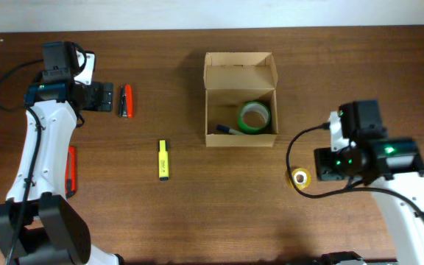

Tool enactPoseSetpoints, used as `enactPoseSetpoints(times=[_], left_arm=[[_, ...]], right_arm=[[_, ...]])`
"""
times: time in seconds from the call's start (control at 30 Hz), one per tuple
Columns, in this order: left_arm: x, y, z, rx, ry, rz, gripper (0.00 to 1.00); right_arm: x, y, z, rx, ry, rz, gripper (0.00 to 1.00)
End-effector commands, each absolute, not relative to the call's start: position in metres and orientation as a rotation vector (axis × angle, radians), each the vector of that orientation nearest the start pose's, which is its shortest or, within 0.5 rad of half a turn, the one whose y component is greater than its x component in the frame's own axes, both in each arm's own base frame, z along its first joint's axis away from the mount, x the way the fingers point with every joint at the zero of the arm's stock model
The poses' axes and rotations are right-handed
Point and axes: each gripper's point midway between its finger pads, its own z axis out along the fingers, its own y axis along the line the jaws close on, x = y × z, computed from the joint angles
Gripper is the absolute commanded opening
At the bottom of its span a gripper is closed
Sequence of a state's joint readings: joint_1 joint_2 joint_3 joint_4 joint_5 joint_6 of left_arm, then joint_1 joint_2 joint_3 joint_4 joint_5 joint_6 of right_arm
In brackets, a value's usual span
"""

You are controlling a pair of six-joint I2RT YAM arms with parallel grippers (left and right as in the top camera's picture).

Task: Pack container
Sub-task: 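Move the right gripper above the small yellow tape roll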

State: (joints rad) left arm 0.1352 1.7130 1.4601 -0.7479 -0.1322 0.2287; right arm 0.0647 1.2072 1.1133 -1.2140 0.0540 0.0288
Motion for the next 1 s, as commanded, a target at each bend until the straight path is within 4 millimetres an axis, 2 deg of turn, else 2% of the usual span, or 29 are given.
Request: enactPoseSetpoints(times=[0.0,0.1,0.17,0.23,0.37,0.57,0.7,0.97], left_arm=[[0.439,0.085,0.169,0.080,2.577,0.317,1.00],[0.439,0.085,0.169,0.080,2.577,0.317,1.00],[0.439,0.085,0.169,0.079,2.577,0.317,1.00],[0.439,0.085,0.169,0.079,2.577,0.317,1.00],[0.439,0.085,0.169,0.079,2.577,0.317,1.00],[0.439,0.085,0.169,0.079,2.577,0.317,1.00],[0.439,0.085,0.169,0.079,2.577,0.317,0.99],[0.439,0.085,0.169,0.080,2.577,0.318,1.00]], right_arm=[[0.232,0.010,0.133,0.059,2.912,-0.002,0.59],[0.240,0.019,0.115,0.080,2.898,0.076,0.60],[0.243,0.015,0.105,0.202,2.908,0.086,0.60],[0.244,0.014,0.096,0.230,2.933,0.098,0.60],[0.244,0.008,0.079,0.257,2.993,0.065,0.60],[0.246,0.004,0.057,0.226,2.996,0.029,0.59],[0.243,0.005,0.046,0.228,2.994,0.038,0.59],[0.246,0.005,0.042,0.244,2.975,0.043,0.59]])
